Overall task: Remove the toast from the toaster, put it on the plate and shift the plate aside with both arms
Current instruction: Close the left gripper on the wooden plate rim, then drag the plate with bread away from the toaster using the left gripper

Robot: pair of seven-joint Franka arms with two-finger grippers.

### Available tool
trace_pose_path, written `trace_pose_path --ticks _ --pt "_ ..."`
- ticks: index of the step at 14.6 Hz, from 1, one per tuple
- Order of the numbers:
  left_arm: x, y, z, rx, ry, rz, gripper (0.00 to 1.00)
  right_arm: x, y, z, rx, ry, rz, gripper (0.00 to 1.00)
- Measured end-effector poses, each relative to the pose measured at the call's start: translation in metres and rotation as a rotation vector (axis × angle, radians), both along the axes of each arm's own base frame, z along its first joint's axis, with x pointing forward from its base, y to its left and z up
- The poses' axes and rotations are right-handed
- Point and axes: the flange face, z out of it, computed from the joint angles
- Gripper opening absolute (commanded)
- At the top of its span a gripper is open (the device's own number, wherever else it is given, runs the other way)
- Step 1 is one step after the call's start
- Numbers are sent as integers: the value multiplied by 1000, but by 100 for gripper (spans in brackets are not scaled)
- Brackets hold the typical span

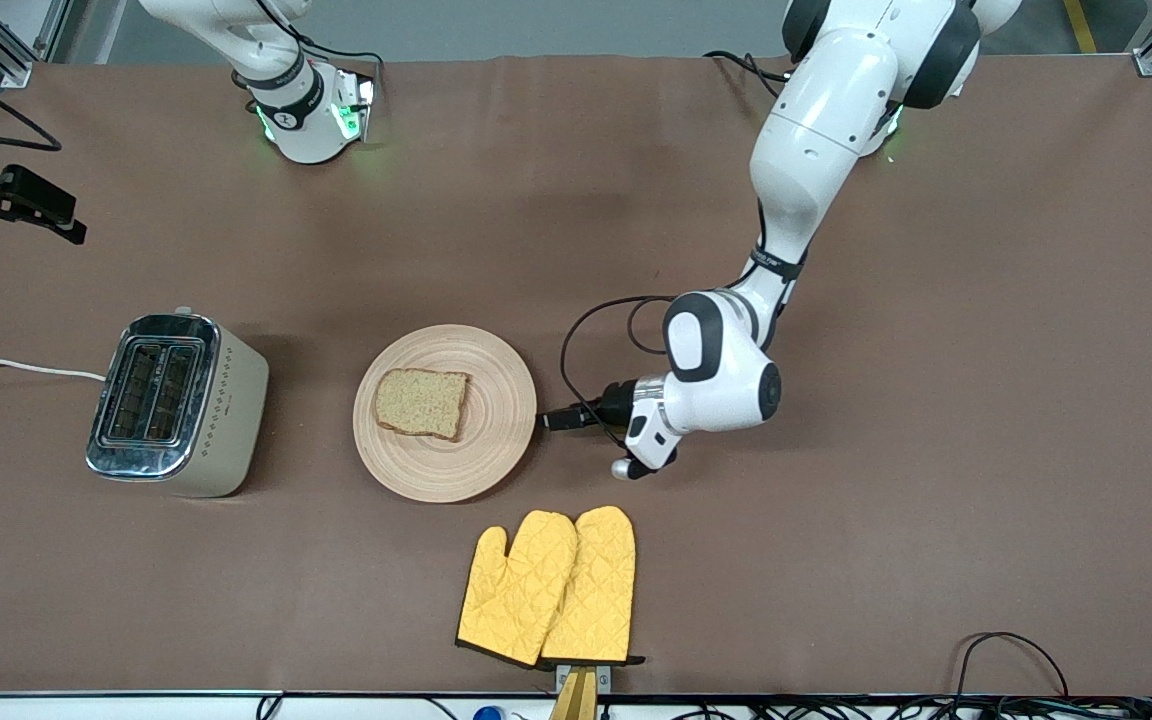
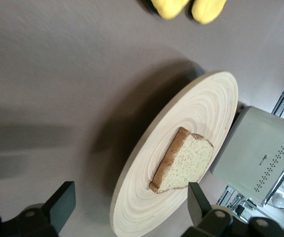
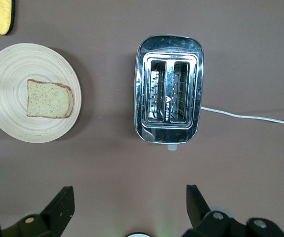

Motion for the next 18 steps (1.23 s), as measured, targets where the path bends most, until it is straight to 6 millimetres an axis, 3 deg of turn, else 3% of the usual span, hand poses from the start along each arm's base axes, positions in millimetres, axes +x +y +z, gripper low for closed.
trace_pose_path --ticks 6,8,10,12,13,18 --pt "-24 -30 -34 2 -96 -56 95 0 3 0 0 1 7 100" --pt "-35 -44 -42 10 -114 -62 78 0 5 0 0 1 11 100" --pt "-40 -52 -43 16 -137 -70 36 0 6 0 0 5 12 100" --pt "-43 -57 -41 11 -171 -99 7 -1 5 -1 0 8 12 100" --pt "-43 -58 -40 10 -180 -105 1 -1 5 -1 0 9 12 100" --pt "-36 -55 -34 -5 -249 -142 0 -1 6 -1 0 9 12 100"
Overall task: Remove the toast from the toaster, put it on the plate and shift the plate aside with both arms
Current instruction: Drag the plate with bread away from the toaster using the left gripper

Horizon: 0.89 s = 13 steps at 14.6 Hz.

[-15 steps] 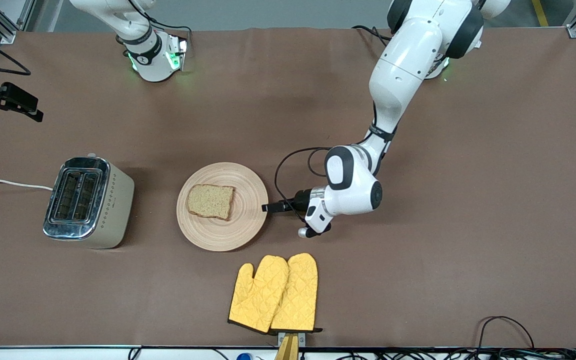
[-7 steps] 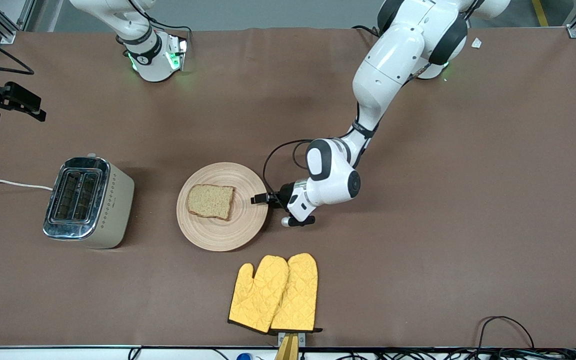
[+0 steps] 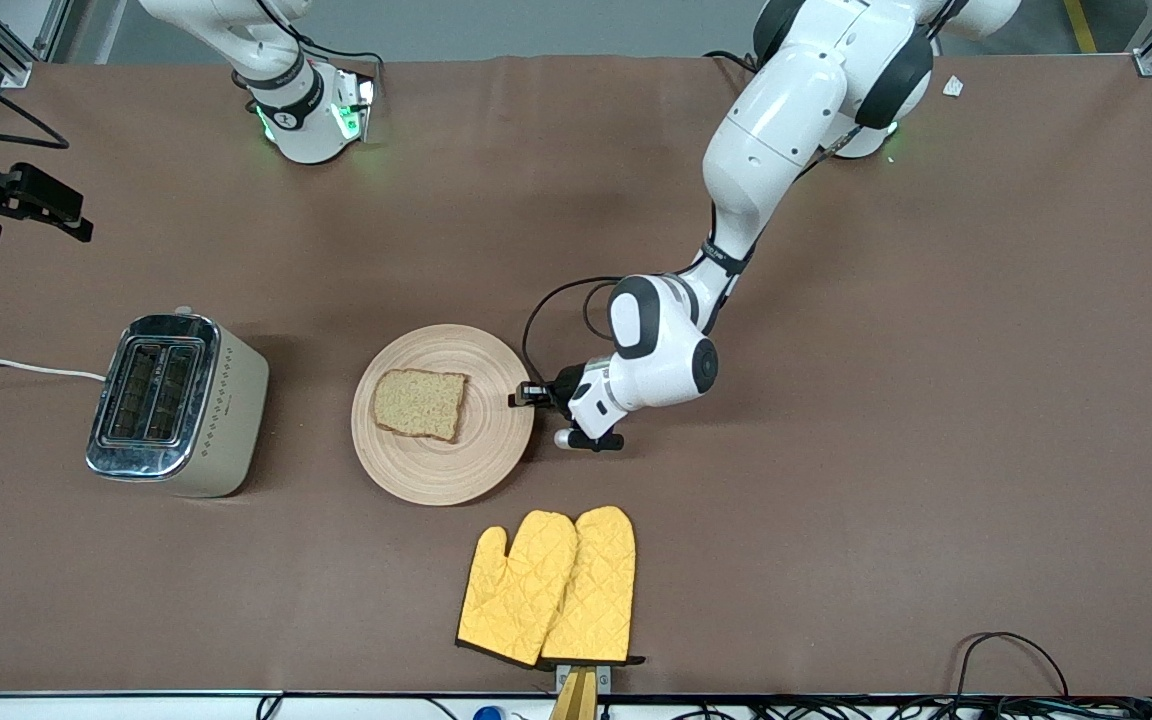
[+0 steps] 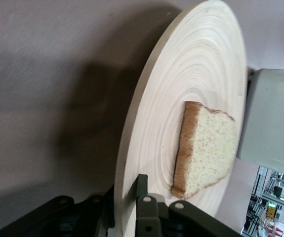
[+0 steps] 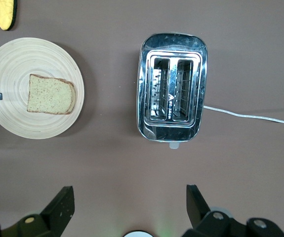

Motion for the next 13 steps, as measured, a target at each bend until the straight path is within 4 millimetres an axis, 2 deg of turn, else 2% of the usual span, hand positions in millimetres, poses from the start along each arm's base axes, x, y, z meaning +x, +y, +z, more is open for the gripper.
trace_pose_path --ticks 3,5,6,8,10,11,13 --pt "13 10 7 -7 -22 11 0 0 0 0 0 -1 0 100" --pt "35 29 30 -39 -19 2 0 0 0 1 0 -2 0 100" --pt "50 45 47 -55 -14 -18 0 0 0 1 0 -2 0 100" --pt "79 93 80 -65 -11 -65 0 0 0 1 0 -2 0 100" --pt "98 144 103 -88 -2 -119 0 0 1 1 0 -2 2 100" --pt "103 170 108 -105 0 -145 0 0 2 1 0 -2 3 100" --pt "108 224 104 -139 0 -182 0 0 2 1 0 -2 4 100"
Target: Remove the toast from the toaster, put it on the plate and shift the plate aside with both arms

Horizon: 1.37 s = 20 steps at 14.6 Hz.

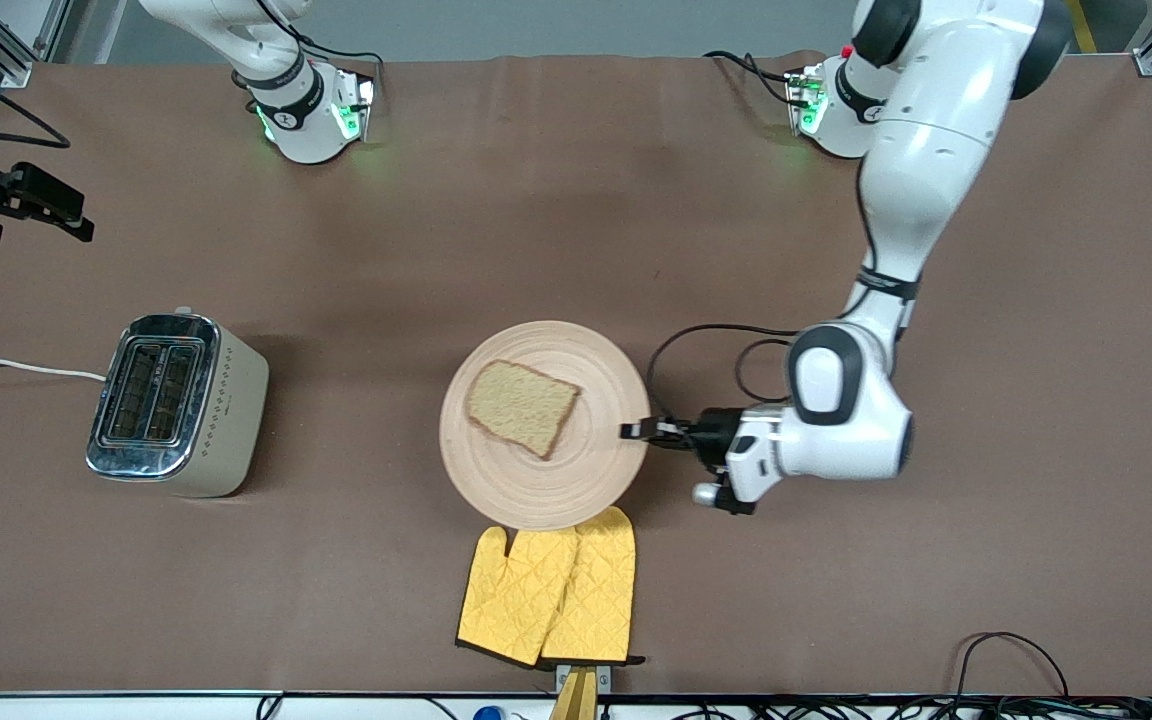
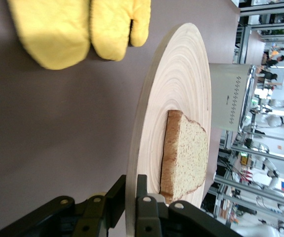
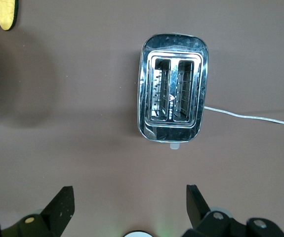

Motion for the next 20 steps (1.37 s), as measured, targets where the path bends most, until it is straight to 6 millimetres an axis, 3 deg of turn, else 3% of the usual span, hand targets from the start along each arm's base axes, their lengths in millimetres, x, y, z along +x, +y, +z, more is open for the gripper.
trace_pose_path --ticks 2,7,9,10,12,14,15,16,17,18,20 --pt "4 72 -18 -18 -8 -33 0 0 0 0 0 0 0 100" --pt "4 303 -38 -6 -48 -3 0 0 0 0 0 -1 1 100" --pt "-9 372 -50 -7 -93 26 0 0 0 0 0 -1 0 100" --pt "-16 397 -60 -11 -110 36 0 0 0 0 0 0 0 100" --pt "-29 425 -85 -28 -127 47 0 -1 -1 0 0 7 -1 100" --pt "-39 440 -108 -41 -121 57 1 -1 -1 0 0 9 -1 100" --pt "-43 445 -115 -42 -113 62 6 -1 -1 0 0 9 -1 100" --pt "-45 448 -119 -41 -108 65 20 -1 -1 0 0 8 -1 100" --pt "-46 451 -119 -39 -106 66 51 -1 -1 1 0 5 -1 100" --pt "-46 452 -118 -39 -108 67 100 -1 -1 3 0 2 -1 100" --pt "-44 452 -115 -38 -113 67 100 -1 -1 4 0 -1 -1 100"
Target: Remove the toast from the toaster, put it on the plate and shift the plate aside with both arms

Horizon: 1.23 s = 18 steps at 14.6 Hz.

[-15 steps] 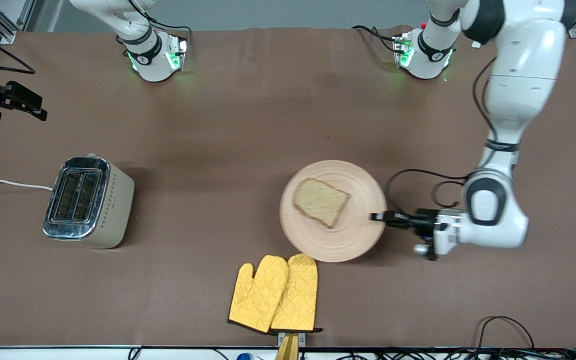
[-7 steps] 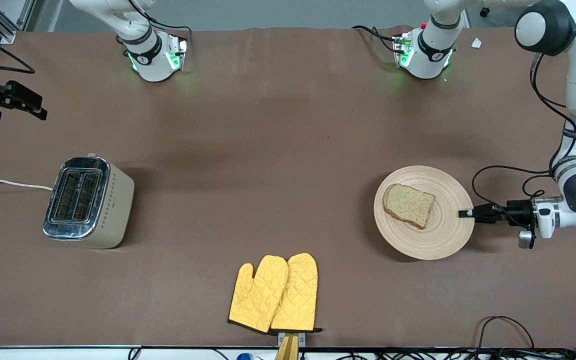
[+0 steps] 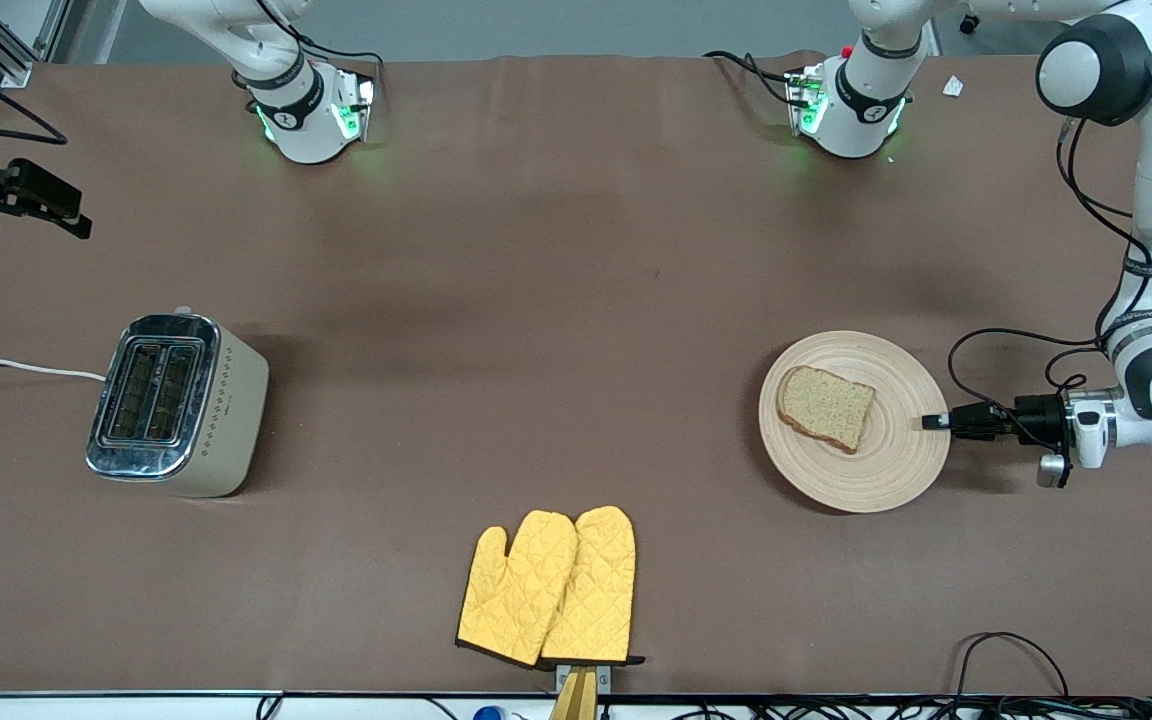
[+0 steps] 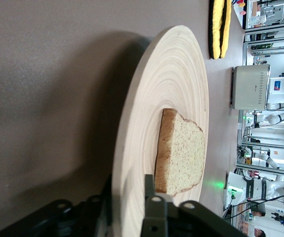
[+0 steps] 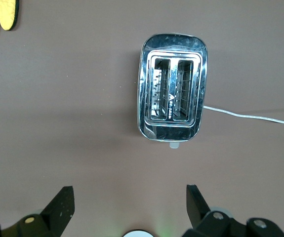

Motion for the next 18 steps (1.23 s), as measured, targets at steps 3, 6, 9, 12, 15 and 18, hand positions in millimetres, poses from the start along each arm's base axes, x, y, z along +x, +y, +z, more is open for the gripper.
trace_pose_path --ticks 3,6,9,12,15,18 --pt "9 11 19 68 11 -12 100 0 -2 0 0 0 -3 100" --pt "27 32 73 240 -10 -64 100 0 -4 0 0 0 -6 100" --pt "44 34 152 405 -59 -101 100 0 -4 0 0 0 -6 100" --pt "61 -22 235 590 -74 -135 100 -1 -4 0 0 4 -6 100" --pt "63 -103 317 798 -81 -113 100 -1 -4 0 0 6 -6 100" --pt "49 -142 385 923 -123 -66 100 -1 -4 -1 0 6 -6 100"
